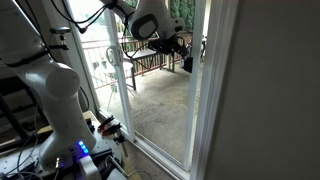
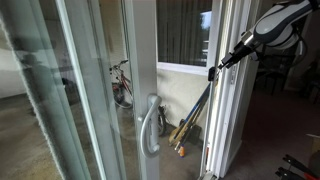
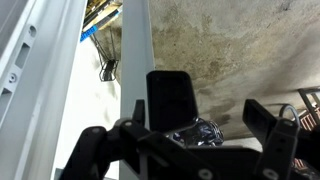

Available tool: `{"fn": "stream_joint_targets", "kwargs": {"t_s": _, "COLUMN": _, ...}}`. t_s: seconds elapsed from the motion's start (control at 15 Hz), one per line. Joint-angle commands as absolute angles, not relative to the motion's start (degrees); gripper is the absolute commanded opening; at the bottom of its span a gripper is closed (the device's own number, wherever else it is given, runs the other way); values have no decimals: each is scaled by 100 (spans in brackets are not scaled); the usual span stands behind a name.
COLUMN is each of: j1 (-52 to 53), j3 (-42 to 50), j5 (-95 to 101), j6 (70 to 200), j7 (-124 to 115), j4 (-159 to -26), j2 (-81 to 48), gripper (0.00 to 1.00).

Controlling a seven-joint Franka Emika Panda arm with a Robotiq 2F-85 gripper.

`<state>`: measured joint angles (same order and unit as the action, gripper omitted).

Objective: Slide the door to the left.

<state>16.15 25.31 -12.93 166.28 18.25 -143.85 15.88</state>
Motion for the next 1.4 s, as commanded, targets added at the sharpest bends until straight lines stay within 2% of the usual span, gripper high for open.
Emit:
{"fn": "stream_joint_targets", "kwargs": {"t_s": 0.0, "j1": 2229, "j3": 3161, "j5": -1898, "j6": 16460, "j7": 2633, "j4": -13728, "j2": 1066, "gripper": 100}}
{"fn": "stream_joint_targets", "kwargs": {"t_s": 0.47, "j1": 2681, "j3": 3872, "j5": -2323, "j6": 15784, "j7": 3910, "j4": -13153, "j2": 474, "gripper": 100}}
{"fn": "stream_joint_targets", "kwargs": {"t_s": 0.8, "j1": 2627, "j3": 3983, "j5": -2296, "j6": 15331, "j7": 4409, "j4": -12934, "j2": 215, "gripper": 100}}
{"fn": "stream_joint_targets", "kwargs": {"t_s": 1.33, "j1": 2604, "j3": 4048, "j5": -2412, "j6": 15297, "j7": 5003, "j4": -12746, "j2": 160, "gripper": 100}}
